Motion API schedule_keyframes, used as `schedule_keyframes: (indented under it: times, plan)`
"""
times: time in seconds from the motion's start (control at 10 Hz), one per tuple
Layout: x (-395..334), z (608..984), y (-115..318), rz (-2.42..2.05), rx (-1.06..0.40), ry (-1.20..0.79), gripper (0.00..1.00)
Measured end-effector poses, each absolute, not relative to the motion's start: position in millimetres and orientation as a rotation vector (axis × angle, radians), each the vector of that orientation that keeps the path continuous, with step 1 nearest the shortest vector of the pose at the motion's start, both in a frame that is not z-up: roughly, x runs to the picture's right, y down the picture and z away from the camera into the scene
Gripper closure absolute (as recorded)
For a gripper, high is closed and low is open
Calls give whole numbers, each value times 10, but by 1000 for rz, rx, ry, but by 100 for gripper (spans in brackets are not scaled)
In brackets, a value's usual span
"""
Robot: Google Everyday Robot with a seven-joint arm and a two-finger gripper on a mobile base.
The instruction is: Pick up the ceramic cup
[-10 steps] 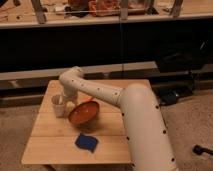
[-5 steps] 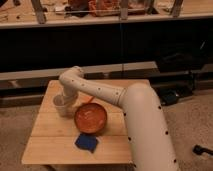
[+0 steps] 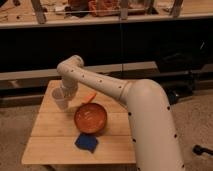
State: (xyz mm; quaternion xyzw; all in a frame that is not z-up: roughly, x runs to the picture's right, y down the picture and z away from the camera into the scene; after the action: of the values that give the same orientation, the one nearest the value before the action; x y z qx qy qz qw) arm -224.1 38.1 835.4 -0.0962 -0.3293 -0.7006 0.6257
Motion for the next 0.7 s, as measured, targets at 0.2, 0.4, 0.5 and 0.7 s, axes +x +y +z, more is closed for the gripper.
schedule_keyframes:
  times: [0.2,0.4,0.5,0.7]
  plan:
    - [-2284,8283,334,-1617,-219,-756,97]
    - [-2254,8221,268,-1618,-218,-753,97]
    - [-2239,8154,207,-1619,-216,-750,97]
    - [-2259,8010,98,-1630,-213,-749,97]
